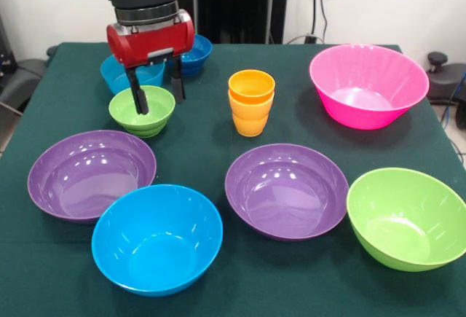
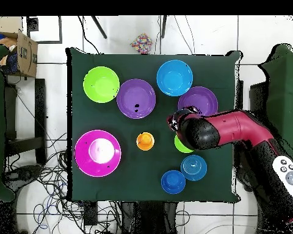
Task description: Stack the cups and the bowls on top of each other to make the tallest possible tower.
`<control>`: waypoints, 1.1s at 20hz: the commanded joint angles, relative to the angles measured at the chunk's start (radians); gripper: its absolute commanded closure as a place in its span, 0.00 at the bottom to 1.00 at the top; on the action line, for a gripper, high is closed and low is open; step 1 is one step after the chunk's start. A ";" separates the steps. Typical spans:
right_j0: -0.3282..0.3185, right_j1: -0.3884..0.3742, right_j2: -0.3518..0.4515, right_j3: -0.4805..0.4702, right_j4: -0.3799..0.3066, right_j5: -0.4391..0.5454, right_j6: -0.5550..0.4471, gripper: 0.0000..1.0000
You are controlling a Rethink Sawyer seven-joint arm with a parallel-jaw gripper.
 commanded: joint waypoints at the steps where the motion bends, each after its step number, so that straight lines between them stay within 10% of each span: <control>1: 0.044 0.000 -0.092 0.049 -0.118 -0.043 -0.056 0.00; 22: 0.102 0.018 -0.202 0.073 -0.164 -0.131 0.035 0.00</control>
